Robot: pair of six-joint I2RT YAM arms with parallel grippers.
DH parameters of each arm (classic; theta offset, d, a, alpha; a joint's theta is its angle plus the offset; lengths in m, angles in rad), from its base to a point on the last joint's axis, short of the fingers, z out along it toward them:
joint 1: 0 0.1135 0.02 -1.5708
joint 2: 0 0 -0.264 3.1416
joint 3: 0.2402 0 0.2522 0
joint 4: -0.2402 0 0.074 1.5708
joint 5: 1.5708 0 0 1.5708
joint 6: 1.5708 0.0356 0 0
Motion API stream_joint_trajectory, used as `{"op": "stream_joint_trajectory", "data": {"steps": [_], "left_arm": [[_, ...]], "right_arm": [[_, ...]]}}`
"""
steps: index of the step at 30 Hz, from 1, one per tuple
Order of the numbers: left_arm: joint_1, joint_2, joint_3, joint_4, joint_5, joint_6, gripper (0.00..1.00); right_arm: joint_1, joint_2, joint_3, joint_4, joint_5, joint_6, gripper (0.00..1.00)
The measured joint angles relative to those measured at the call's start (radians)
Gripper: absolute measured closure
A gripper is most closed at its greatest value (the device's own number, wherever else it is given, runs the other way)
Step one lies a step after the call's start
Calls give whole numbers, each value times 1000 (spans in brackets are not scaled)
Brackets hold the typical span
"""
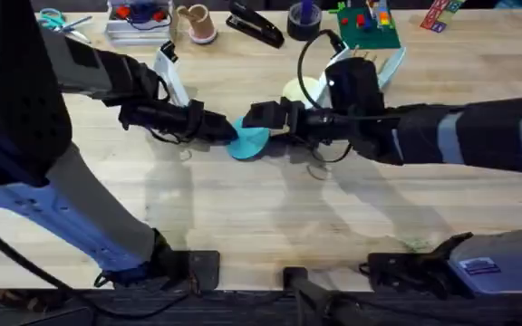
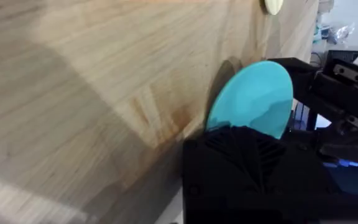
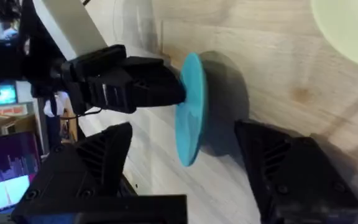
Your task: Pick up the plates from the table one by one and place each into a slot on the dish rack.
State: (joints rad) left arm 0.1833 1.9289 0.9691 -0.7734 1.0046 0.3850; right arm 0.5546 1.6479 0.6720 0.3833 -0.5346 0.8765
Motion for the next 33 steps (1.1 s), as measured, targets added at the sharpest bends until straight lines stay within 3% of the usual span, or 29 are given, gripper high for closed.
{"op": "stream_joint_trajectory", "data": {"steps": [4, 10, 12, 15, 16, 20, 27, 33], "left_arm": [[0, 0, 0, 0, 0, 0, 960], [0, 0, 0, 0, 0, 0, 960], [0, 0, 0, 0, 0, 0, 960], [0, 0, 0, 0, 0, 0, 960], [0, 0, 0, 0, 0, 0, 960], [0, 0, 0, 0, 0, 0, 960], [0, -6, 0, -1, -7, 0, 960], [-3, -64, -10, 4, -87, -4, 960]], "right_arm": [[22, 10, 7, 4, 30, 14, 75], [47, 28, 7, -9, 74, 28, 371], [49, 33, 7, -15, 79, 35, 500], [53, 39, 6, -18, 82, 42, 833], [54, 40, 6, -17, 83, 44, 891], [54, 40, 6, -9, 74, 45, 964], [54, 40, 6, -9, 71, 45, 974], [57, 35, 6, -10, 65, 44, 971]]}}
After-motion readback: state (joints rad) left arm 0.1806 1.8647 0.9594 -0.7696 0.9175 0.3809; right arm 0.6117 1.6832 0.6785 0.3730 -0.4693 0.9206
